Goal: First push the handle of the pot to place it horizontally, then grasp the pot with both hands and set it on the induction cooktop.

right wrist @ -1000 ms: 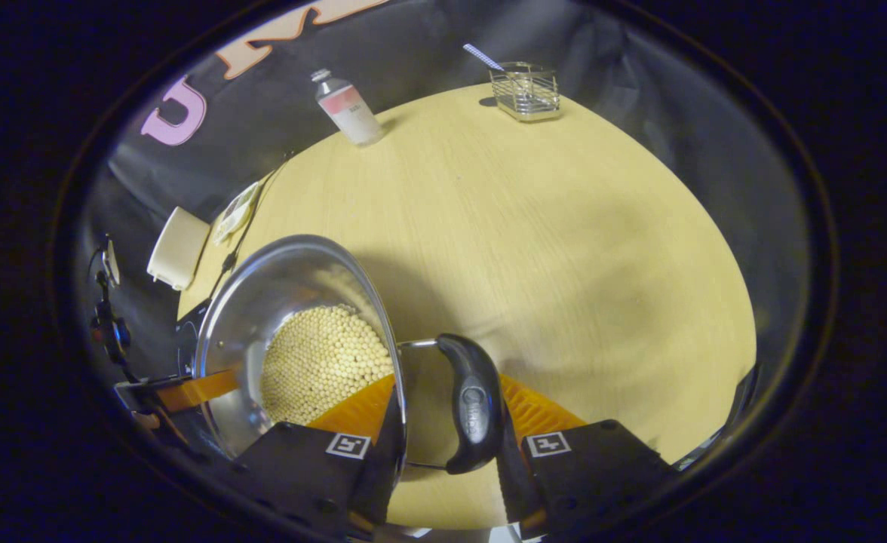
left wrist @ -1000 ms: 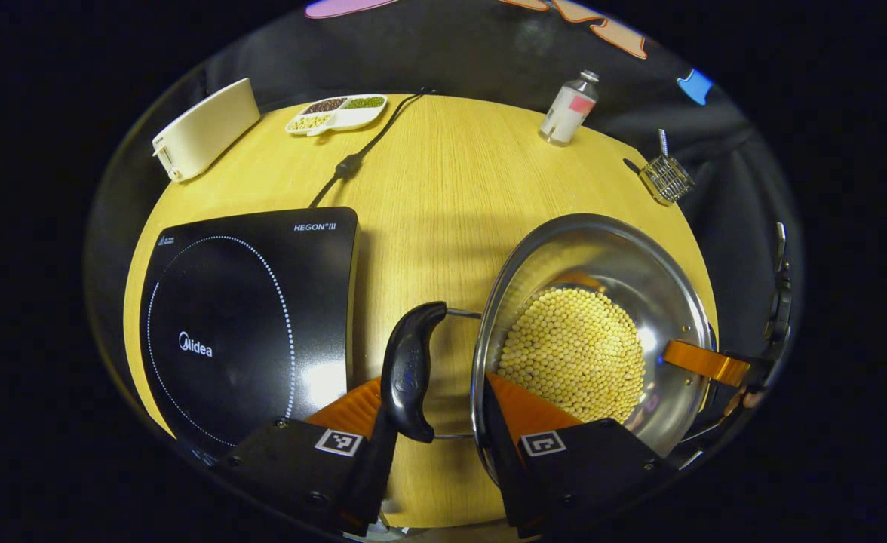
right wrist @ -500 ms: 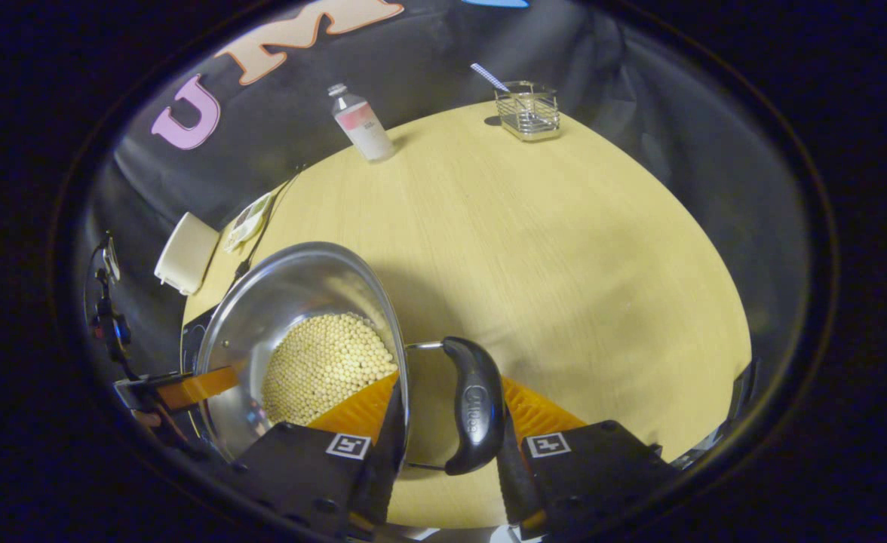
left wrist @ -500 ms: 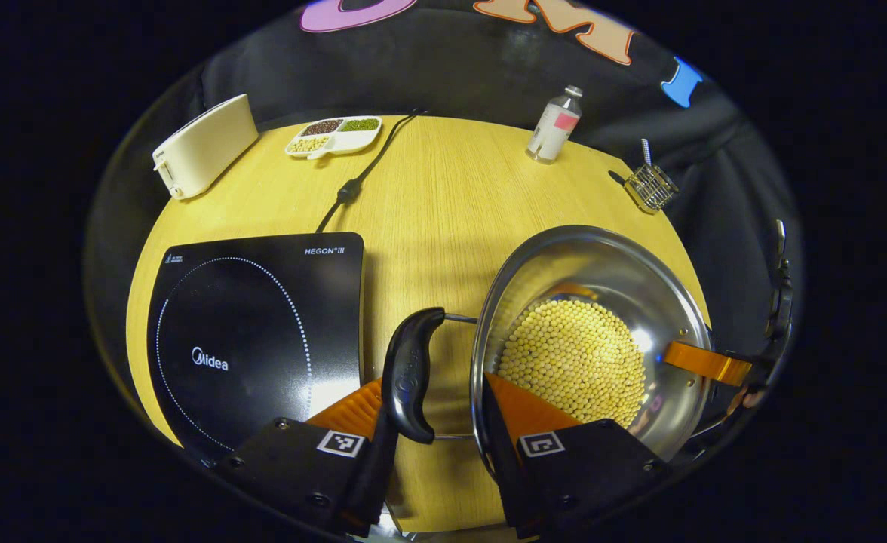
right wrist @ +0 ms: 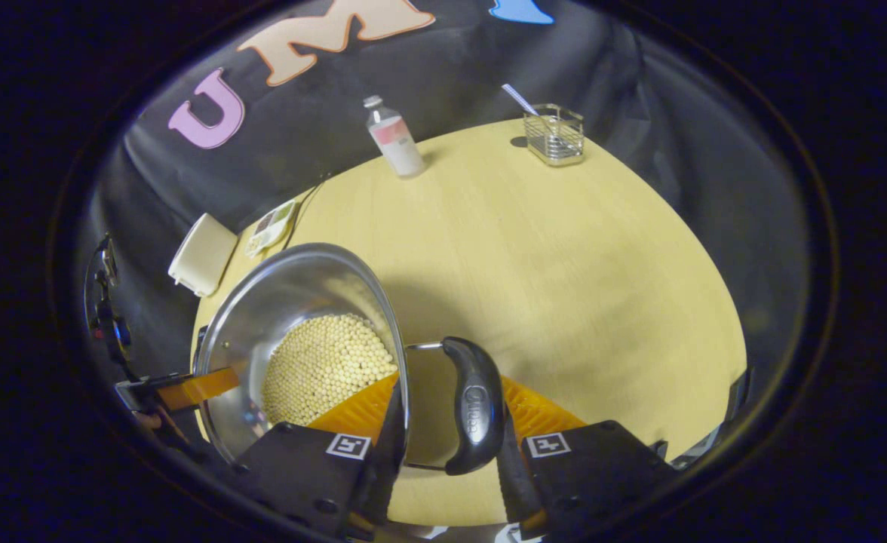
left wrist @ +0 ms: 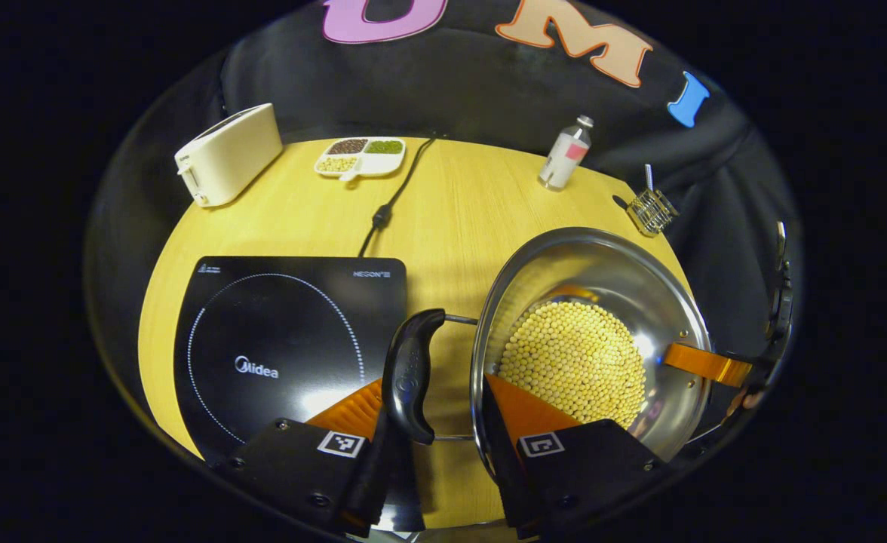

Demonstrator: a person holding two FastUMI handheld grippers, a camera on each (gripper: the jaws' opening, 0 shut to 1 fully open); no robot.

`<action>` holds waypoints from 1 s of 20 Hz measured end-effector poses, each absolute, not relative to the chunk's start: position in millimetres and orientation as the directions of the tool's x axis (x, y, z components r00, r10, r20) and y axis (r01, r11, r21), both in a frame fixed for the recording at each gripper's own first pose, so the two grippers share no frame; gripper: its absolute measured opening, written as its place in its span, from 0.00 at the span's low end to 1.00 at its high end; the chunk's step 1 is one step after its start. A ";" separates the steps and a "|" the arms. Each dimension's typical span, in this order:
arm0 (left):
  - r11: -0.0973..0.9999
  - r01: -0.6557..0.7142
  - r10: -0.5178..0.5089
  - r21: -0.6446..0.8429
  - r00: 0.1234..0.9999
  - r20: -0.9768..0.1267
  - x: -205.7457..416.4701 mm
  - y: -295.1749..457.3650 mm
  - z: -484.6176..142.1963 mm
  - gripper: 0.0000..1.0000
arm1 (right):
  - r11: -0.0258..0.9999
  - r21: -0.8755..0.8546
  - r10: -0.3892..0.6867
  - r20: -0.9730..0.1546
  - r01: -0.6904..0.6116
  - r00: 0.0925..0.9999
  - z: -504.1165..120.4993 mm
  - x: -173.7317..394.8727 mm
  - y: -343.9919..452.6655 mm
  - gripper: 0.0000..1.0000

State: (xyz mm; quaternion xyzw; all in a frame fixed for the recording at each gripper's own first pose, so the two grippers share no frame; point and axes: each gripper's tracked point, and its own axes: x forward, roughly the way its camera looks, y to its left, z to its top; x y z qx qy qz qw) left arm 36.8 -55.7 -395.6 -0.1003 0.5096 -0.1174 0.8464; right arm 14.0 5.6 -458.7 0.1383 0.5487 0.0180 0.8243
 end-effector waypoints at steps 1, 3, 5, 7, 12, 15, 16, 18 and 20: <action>0.954 0.088 -0.295 -0.288 0.459 -0.838 37.8 -49.0 -393.4 0.62 | 0.961 0.252 0.187 -0.896 0.115 0.402 -456.9 17.4 11.6 0.55; 0.957 0.071 -0.282 -0.282 0.469 -0.837 40.1 -36.5 -388.8 0.60 | 0.960 0.260 0.197 -0.891 0.104 0.408 -451.4 21.0 24.8 0.60; 0.960 0.061 -0.268 -0.273 0.480 -0.835 40.6 -21.8 -383.4 0.60 | 0.959 0.268 0.207 -0.888 0.095 0.411 -447.3 21.6 38.6 0.60; 0.963 0.044 -0.252 -0.265 0.491 -0.834 41.0 -8.0 -379.3 0.60 | 0.957 0.279 0.222 -0.885 0.085 0.410 -444.3 22.1 54.2 0.60; 0.968 -0.009 -0.213 -0.252 0.504 -0.837 40.5 30.3 -380.9 0.60 | 0.955 0.293 0.250 -0.881 0.049 0.401 -442.9 28.2 94.1 0.60; 0.966 -0.042 -0.200 -0.256 0.508 -0.838 38.3 51.5 -384.2 0.60 | 0.954 0.299 0.266 -0.877 0.020 0.399 -441.8 29.7 118.7 0.55; 0.965 -0.054 -0.195 -0.258 0.510 -0.837 37.4 59.1 -385.6 0.60 | 0.953 0.302 0.274 -0.875 0.008 0.399 -442.2 31.5 128.1 0.55; 0.962 -0.077 -0.185 -0.261 0.516 -0.836 36.2 75.0 -389.8 0.60 | 0.951 0.309 0.290 -0.869 -0.020 0.401 -443.0 34.1 146.9 0.60; 0.961 -0.100 -0.171 -0.258 0.516 -0.839 32.8 93.0 -393.8 0.60 | 0.948 0.317 0.306 -0.867 -0.041 0.393 -447.2 33.4 167.2 0.55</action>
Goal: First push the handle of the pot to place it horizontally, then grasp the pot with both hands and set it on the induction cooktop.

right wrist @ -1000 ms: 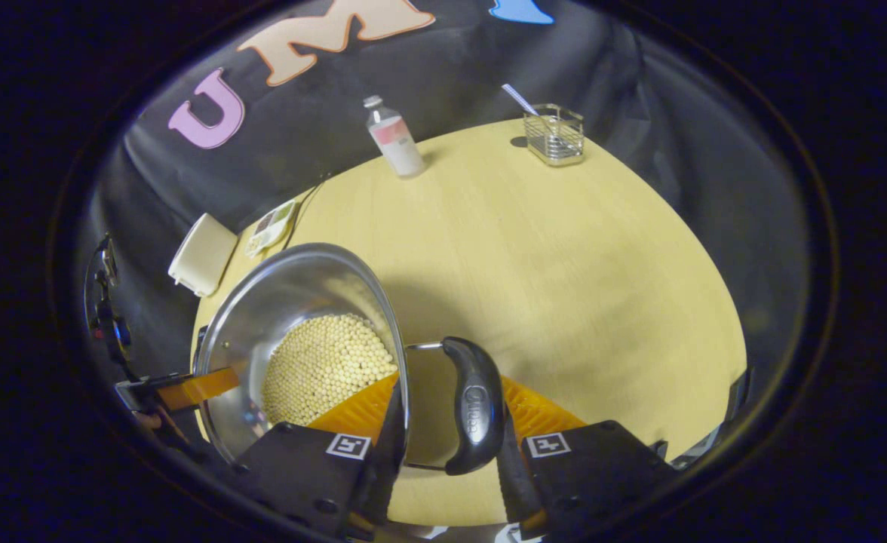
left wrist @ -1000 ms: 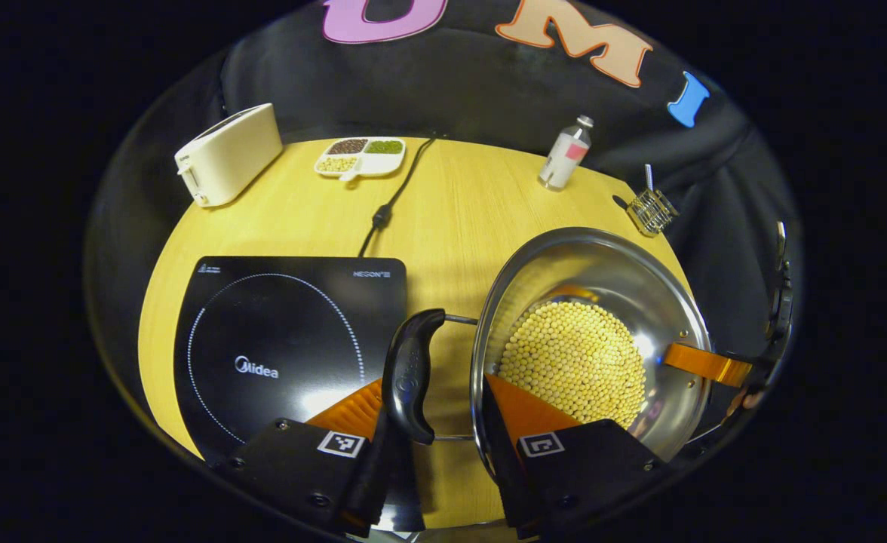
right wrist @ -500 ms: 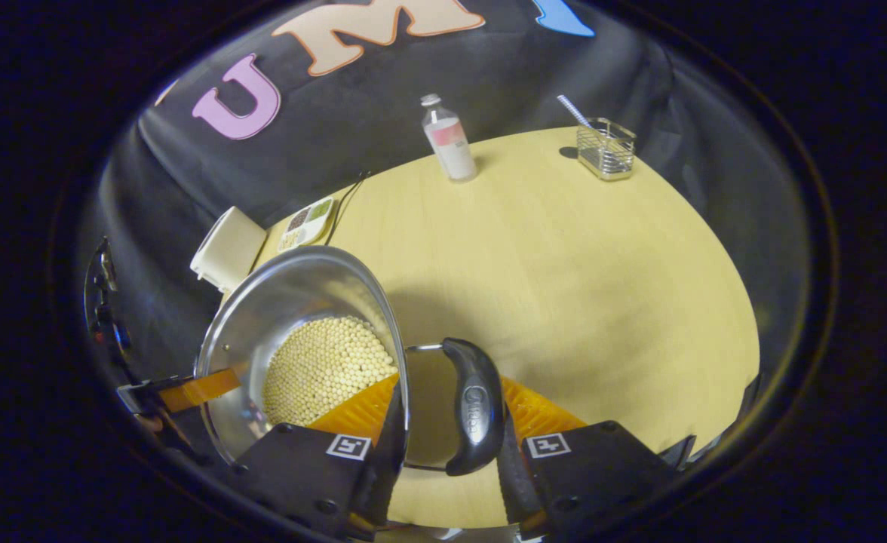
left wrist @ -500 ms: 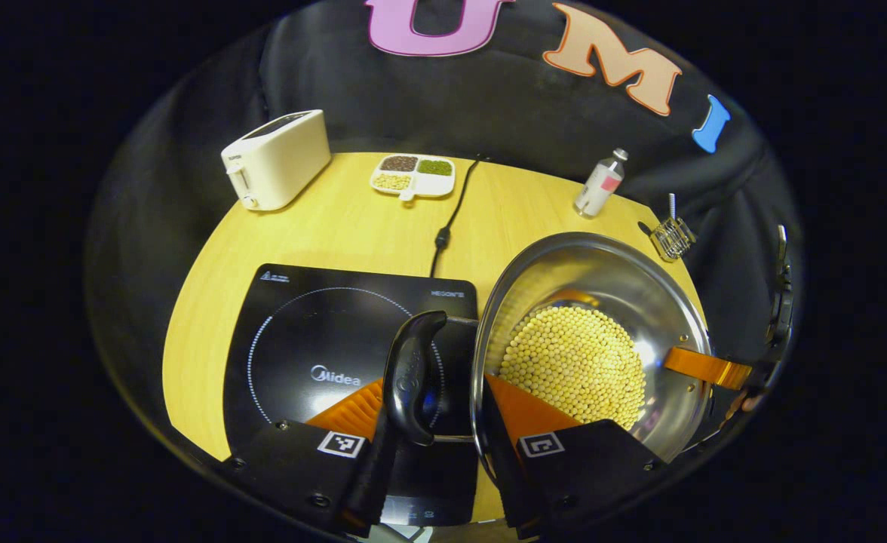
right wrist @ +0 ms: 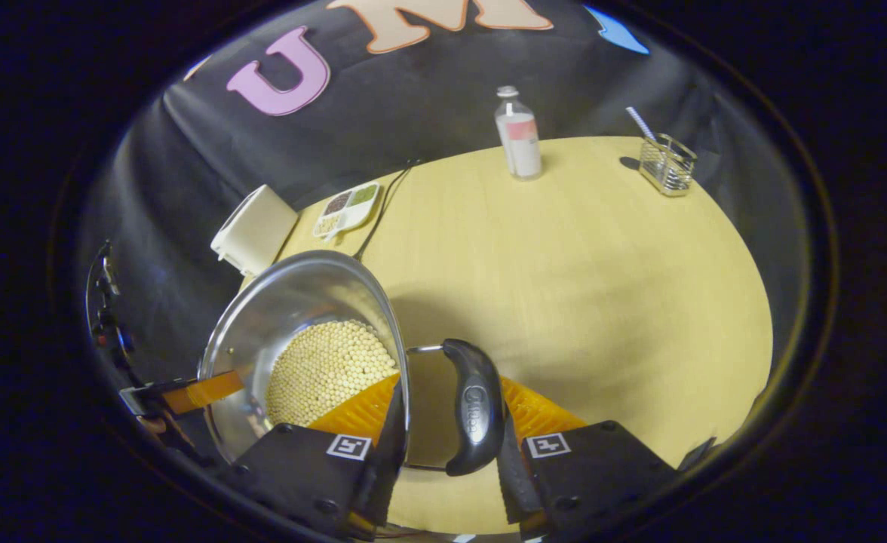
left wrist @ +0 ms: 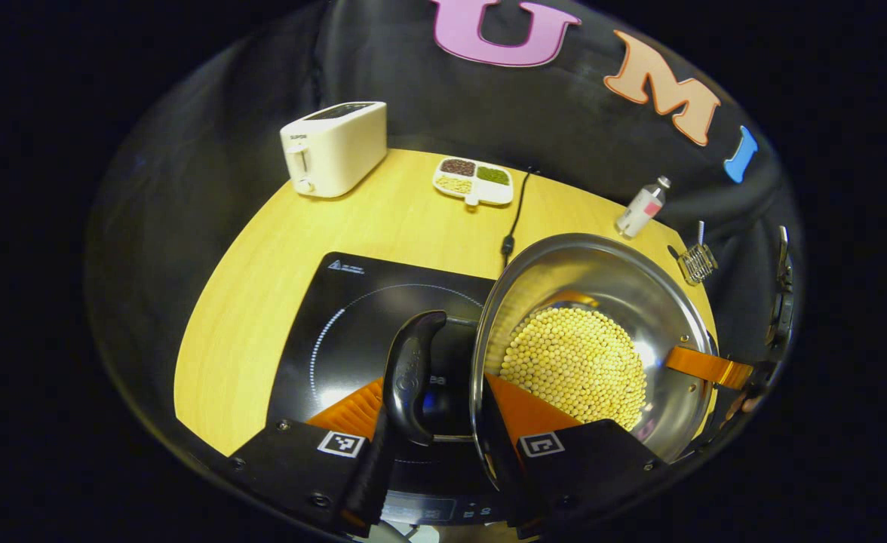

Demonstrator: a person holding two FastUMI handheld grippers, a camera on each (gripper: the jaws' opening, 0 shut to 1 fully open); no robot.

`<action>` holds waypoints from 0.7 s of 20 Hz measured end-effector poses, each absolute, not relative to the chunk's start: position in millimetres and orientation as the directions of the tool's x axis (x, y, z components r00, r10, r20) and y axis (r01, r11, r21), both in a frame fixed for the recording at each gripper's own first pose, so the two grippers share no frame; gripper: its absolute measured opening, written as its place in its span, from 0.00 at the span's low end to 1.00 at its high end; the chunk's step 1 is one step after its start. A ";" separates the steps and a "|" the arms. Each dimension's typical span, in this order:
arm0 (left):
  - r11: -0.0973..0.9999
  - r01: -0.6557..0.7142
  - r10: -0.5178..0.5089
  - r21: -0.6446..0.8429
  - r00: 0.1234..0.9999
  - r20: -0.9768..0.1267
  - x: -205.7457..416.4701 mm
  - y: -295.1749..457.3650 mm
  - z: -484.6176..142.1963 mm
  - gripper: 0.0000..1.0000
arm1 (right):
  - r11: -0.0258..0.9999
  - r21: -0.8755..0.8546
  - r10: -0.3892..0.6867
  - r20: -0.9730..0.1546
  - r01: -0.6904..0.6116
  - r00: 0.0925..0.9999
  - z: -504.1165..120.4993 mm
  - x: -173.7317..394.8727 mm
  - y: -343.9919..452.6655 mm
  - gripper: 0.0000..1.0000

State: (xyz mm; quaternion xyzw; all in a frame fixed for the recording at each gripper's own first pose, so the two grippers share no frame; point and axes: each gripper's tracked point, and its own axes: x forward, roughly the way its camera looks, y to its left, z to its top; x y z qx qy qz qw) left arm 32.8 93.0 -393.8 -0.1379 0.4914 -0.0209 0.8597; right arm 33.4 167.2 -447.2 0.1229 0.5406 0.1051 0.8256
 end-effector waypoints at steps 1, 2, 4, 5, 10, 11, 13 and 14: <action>0.961 -0.112 -0.163 -0.254 0.514 -0.842 31.4 101.5 -396.5 0.60 | 0.946 0.321 0.315 -0.866 -0.050 0.388 -449.0 31.9 177.4 0.55; 0.960 -0.122 -0.156 -0.252 0.514 -0.844 30.5 109.7 -399.6 0.60 | 0.944 0.325 0.323 -0.865 -0.060 0.383 -451.2 32.6 186.4 0.55; 0.959 -0.139 -0.145 -0.249 0.513 -0.846 29.5 124.5 -403.3 0.60 | 0.941 0.329 0.332 -0.865 -0.074 0.377 -454.3 31.1 202.6 0.55; 0.959 -0.144 -0.140 -0.246 0.514 -0.846 28.9 131.2 -404.4 0.60 | 0.941 0.330 0.335 -0.865 -0.077 0.373 -455.2 29.9 209.5 0.55; 0.960 -0.155 -0.124 -0.234 0.513 -0.849 24.4 157.7 -412.3 0.60 | 0.937 0.338 0.347 -0.868 -0.090 0.354 -462.6 21.7 239.7 0.55; 0.960 -0.156 -0.122 -0.232 0.513 -0.849 23.9 162.5 -414.6 0.60 | 0.935 0.340 0.351 -0.868 -0.095 0.350 -463.8 19.7 244.7 0.60; 0.956 -0.168 -0.121 -0.240 0.518 -0.847 24.2 171.2 -417.0 0.60 | 0.934 0.342 0.357 -0.867 -0.105 0.347 -462.3 15.7 256.0 0.55; 0.955 -0.173 -0.121 -0.243 0.520 -0.846 23.9 174.6 -418.7 0.60 | 0.933 0.342 0.359 -0.867 -0.110 0.345 -462.8 15.8 260.5 0.60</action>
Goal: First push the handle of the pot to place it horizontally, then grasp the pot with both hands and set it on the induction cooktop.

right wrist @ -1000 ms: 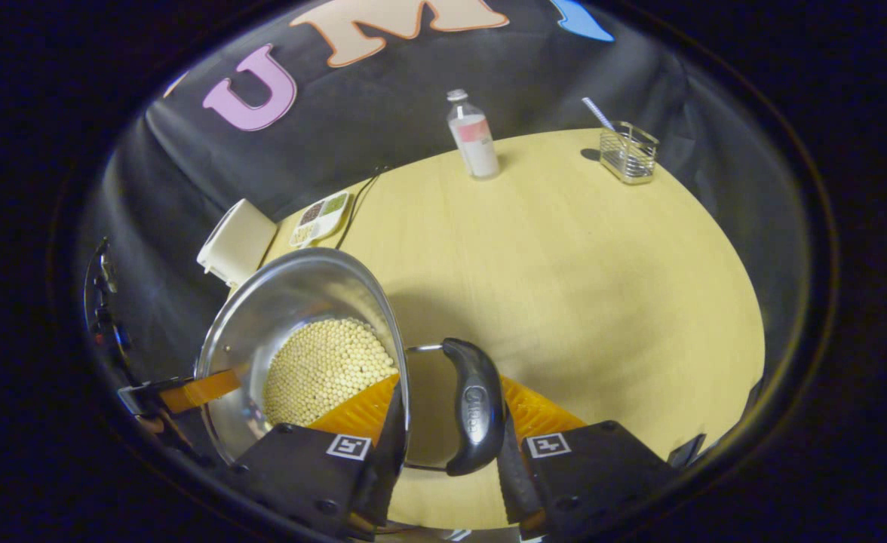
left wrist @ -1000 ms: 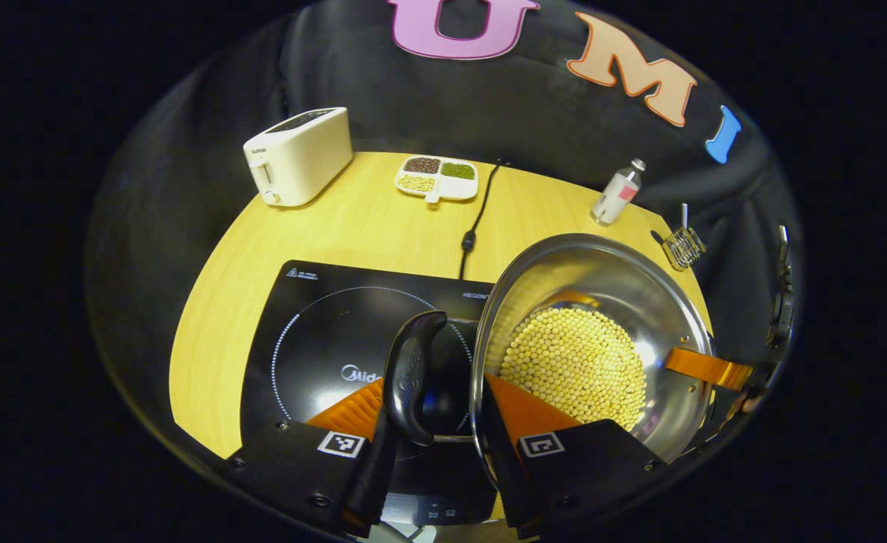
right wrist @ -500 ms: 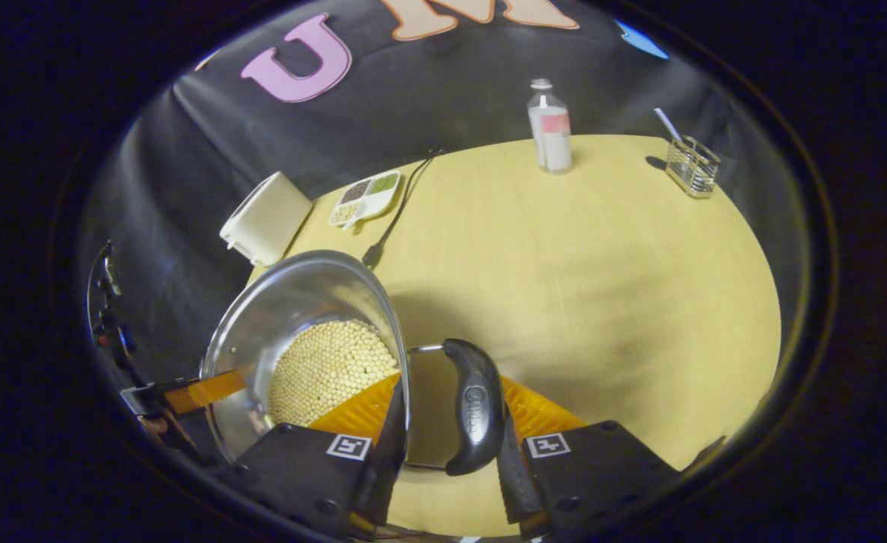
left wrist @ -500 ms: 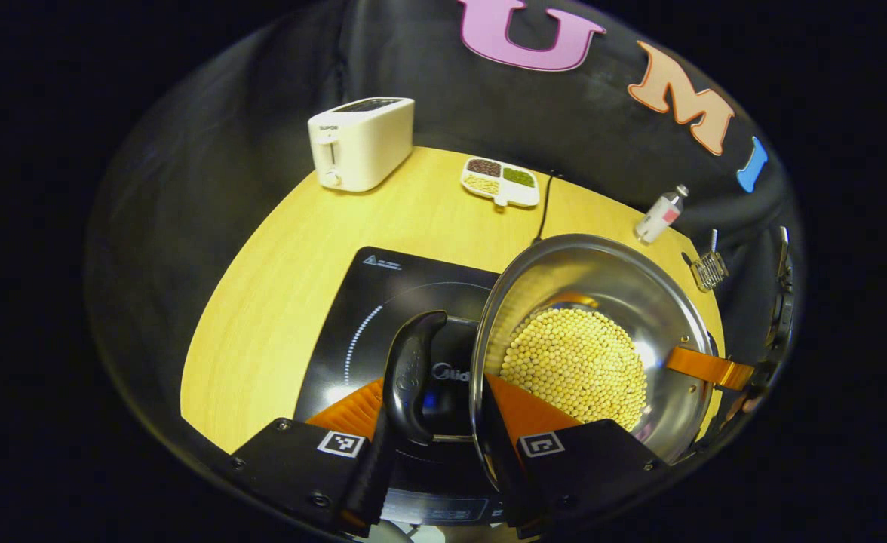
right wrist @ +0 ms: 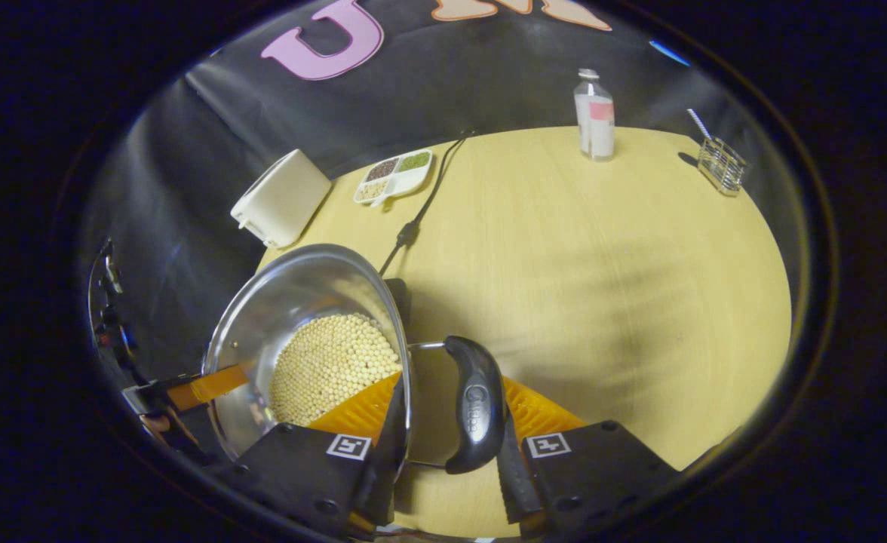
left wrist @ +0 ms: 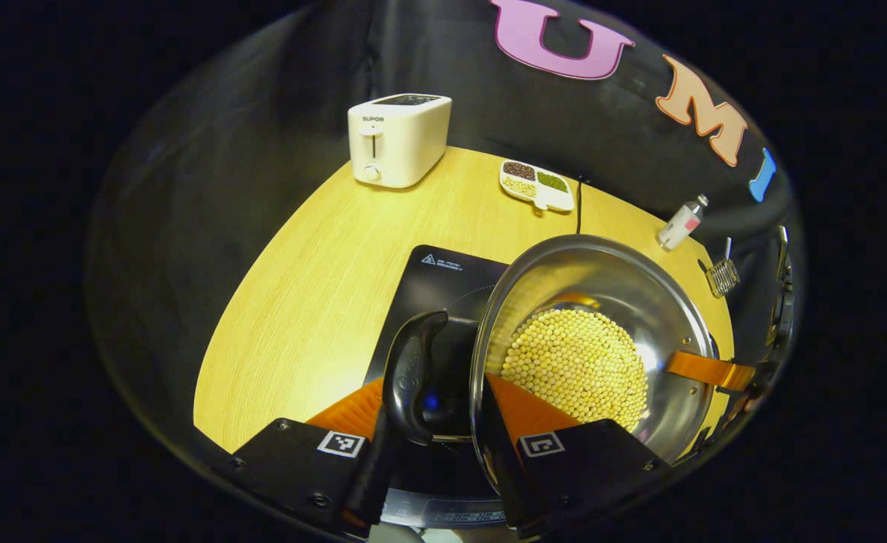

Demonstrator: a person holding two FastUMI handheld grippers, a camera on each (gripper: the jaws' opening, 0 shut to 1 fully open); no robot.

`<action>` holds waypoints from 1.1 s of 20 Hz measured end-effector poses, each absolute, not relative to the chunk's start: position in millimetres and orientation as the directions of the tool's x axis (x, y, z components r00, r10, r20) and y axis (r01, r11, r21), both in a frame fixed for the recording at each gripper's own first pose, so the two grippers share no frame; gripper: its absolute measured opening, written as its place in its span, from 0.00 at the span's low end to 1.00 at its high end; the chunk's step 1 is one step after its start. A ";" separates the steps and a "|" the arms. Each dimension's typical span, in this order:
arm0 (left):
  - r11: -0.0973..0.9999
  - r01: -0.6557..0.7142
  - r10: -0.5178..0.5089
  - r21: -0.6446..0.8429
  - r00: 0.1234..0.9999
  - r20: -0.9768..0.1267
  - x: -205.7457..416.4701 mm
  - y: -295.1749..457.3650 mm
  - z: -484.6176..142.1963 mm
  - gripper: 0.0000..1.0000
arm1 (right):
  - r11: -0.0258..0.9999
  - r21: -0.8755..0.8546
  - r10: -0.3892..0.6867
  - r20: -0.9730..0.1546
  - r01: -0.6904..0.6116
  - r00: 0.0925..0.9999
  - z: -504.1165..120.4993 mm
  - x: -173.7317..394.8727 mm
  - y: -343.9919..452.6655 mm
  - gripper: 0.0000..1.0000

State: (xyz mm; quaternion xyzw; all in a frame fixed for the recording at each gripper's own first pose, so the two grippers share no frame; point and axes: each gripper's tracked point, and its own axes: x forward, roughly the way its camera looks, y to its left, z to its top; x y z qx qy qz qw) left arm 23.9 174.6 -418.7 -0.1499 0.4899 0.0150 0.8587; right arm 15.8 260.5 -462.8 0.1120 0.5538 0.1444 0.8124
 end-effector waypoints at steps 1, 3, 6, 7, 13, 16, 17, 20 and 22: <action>0.953 -0.178 -0.122 -0.246 0.517 -0.847 23.4 178.6 -421.1 0.63 | 0.933 0.341 0.360 -0.868 -0.116 0.341 -464.0 14.8 265.4 0.55; 0.946 -0.198 -0.122 -0.257 0.517 -0.847 24.4 186.3 -424.8 0.60 | 0.931 0.342 0.365 -0.871 -0.128 0.328 -466.4 11.1 273.4 0.55; 0.939 -0.210 -0.128 -0.273 0.522 -0.843 26.3 195.7 -427.8 0.63 | 0.926 0.348 0.376 -0.868 -0.144 0.323 -467.7 10.2 281.5 0.55; 0.942 -0.202 -0.128 -0.267 0.521 -0.844 27.6 198.9 -428.0 0.63 | 0.925 0.352 0.381 -0.869 -0.145 0.317 -467.8 9.4 283.6 0.55; 0.947 -0.175 -0.142 -0.270 0.525 -0.839 37.4 214.0 -430.6 0.60 | 0.920 0.366 0.391 -0.868 -0.137 0.305 -468.7 10.1 300.5 0.60; 0.948 -0.157 -0.159 -0.277 0.519 -0.840 41.6 217.9 -432.1 0.63 | 0.921 0.367 0.390 -0.870 -0.132 0.302 -467.6 7.3 304.2 0.55; 0.950 -0.147 -0.164 -0.276 0.519 -0.839 42.6 219.1 -432.5 0.60 | 0.921 0.367 0.389 -0.870 -0.129 0.301 -468.3 6.4 305.8 0.60; 0.952 -0.131 -0.171 -0.277 0.525 -0.834 46.0 223.1 -433.5 0.61 | 0.921 0.371 0.390 -0.871 -0.119 0.300 -467.9 4.9 308.9 0.55; 0.952 -0.128 -0.171 -0.276 0.527 -0.833 46.9 225.1 -434.0 0.61 | 0.919 0.376 0.394 -0.868 -0.117 0.302 -470.0 1.5 313.7 0.55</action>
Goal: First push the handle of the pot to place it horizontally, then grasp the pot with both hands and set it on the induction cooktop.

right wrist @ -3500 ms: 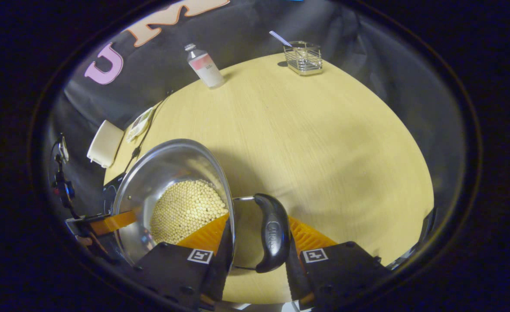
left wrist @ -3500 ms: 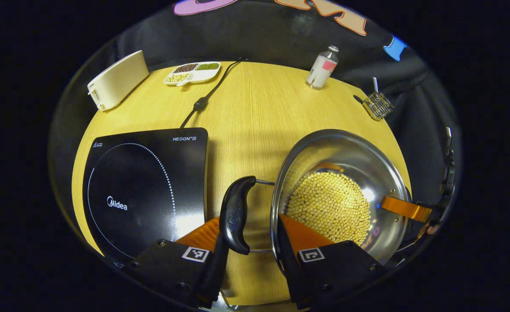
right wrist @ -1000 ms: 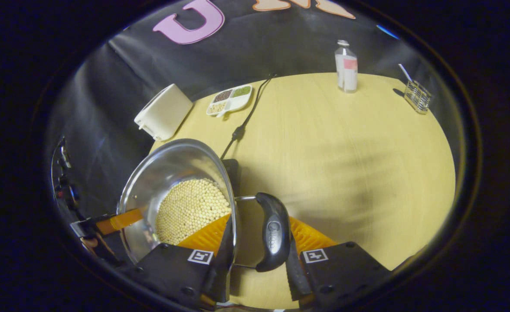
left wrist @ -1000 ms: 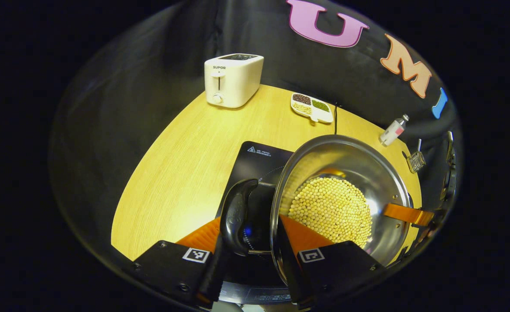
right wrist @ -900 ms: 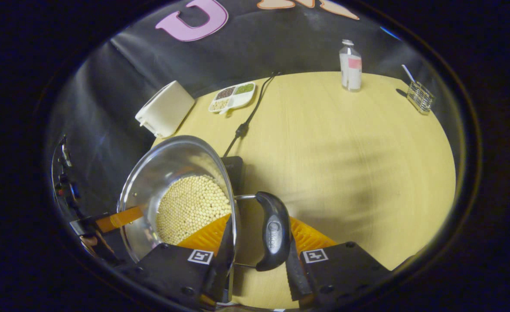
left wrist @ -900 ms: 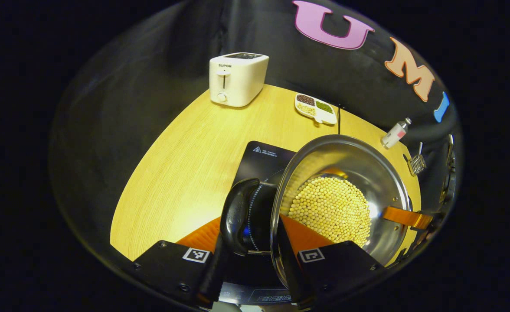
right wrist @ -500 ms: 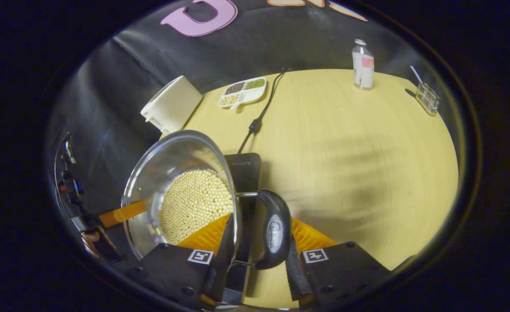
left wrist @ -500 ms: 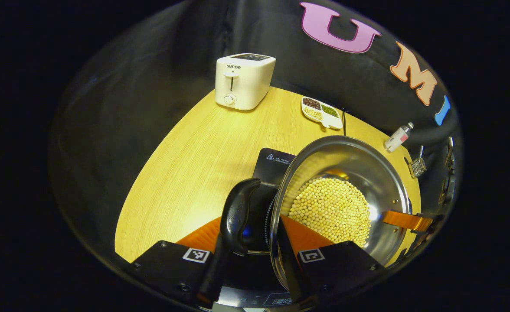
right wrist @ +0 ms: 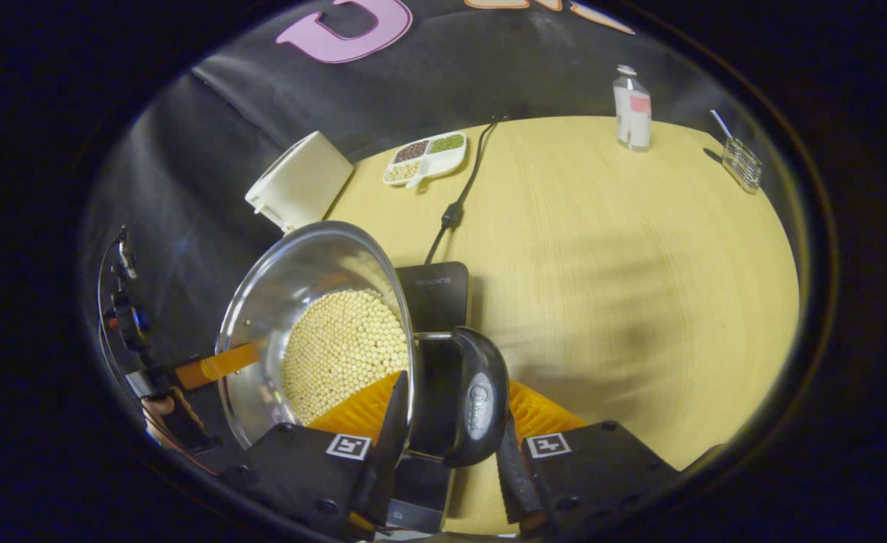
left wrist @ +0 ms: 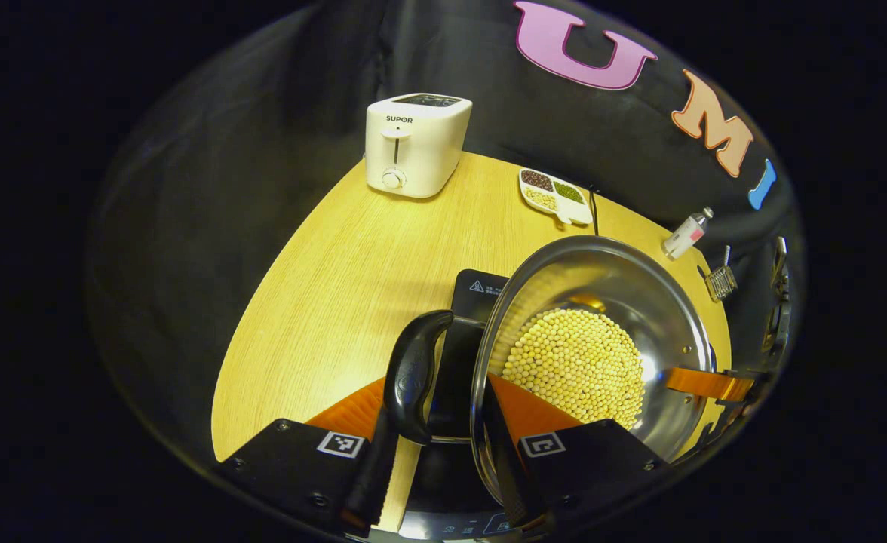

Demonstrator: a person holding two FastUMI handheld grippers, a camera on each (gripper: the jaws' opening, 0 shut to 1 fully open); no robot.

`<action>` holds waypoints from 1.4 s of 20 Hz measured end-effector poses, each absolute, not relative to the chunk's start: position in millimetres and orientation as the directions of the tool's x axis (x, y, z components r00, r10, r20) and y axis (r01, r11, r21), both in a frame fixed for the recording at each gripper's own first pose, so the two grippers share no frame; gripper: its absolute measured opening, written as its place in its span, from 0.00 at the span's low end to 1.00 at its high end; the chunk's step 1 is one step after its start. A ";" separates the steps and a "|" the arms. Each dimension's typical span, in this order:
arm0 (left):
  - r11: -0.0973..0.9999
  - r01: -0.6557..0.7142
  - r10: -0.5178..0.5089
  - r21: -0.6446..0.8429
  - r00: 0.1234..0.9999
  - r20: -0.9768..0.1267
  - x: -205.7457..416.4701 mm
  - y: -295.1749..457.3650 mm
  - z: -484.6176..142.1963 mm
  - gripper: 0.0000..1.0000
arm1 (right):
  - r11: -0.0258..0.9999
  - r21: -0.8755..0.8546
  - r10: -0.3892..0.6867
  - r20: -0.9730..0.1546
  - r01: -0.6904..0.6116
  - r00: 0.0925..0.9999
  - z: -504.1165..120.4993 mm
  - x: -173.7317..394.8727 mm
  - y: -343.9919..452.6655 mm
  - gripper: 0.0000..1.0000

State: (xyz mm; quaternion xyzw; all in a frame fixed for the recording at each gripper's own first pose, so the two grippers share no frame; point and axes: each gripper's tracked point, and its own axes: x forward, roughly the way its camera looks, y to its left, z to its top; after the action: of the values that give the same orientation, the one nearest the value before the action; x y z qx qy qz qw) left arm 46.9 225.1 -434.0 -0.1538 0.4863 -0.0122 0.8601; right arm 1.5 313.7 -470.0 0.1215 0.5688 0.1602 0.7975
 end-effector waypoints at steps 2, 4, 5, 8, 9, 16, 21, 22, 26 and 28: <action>0.951 -0.138 -0.166 -0.277 0.527 -0.834 45.9 226.6 -434.0 0.61 | 0.919 0.378 0.395 -0.868 -0.117 0.301 -468.6 6.4 311.1 0.60; 0.950 -0.144 -0.163 -0.276 0.524 -0.836 44.8 227.4 -434.2 0.61 | 0.915 0.382 0.403 -0.863 -0.129 0.305 -468.8 7.7 311.0 0.55; 0.951 -0.145 -0.162 -0.274 0.520 -0.838 43.1 227.0 -434.4 0.61 | 0.913 0.387 0.409 -0.860 -0.132 0.306 -469.4 8.3 312.1 0.55; 0.950 -0.156 -0.156 -0.272 0.517 -0.841 41.7 227.6 -433.6 0.63 | 0.908 0.397 0.418 -0.855 -0.132 0.308 -470.0 10.0 312.9 0.65; 0.950 -0.161 -0.152 -0.268 0.514 -0.844 40.2 227.6 -434.5 0.64 | 0.907 0.400 0.421 -0.853 -0.132 0.309 -470.7 10.8 313.2 0.55; 0.984 -0.111 -0.068 -0.137 0.479 -0.875 30.4 231.5 -435.2 0.79 | 0.894 0.428 0.447 -0.838 -0.133 0.312 -466.9 9.1 316.7 0.63; 0.977 -0.170 -0.037 -0.131 0.471 -0.881 20.5 238.9 -433.7 0.89 | 0.895 0.424 0.446 -0.833 -0.141 0.326 -464.6 9.2 313.0 1.00; 0.975 -0.176 -0.035 -0.134 0.475 -0.879 19.7 239.0 -433.7 0.94 | 0.894 0.426 0.447 -0.831 -0.140 0.330 -463.1 10.5 311.9 0.94; 0.973 -0.201 -0.004 -0.117 0.489 -0.872 17.8 243.3 -428.4 0.98 | 0.891 0.431 0.453 -0.826 -0.143 0.336 -458.6 9.9 310.4 1.00; 0.973 -0.205 0.005 -0.109 0.491 -0.871 16.2 243.9 -425.7 0.99 | 0.892 0.425 0.452 -0.823 -0.155 0.343 -456.2 9.9 308.7 1.00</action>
State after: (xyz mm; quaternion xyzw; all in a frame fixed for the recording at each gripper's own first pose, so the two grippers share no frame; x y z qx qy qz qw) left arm 16.2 243.9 -425.7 -0.0993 0.5010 0.0612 0.8576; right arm 9.9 308.7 -456.2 0.1373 0.5413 0.1878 0.8080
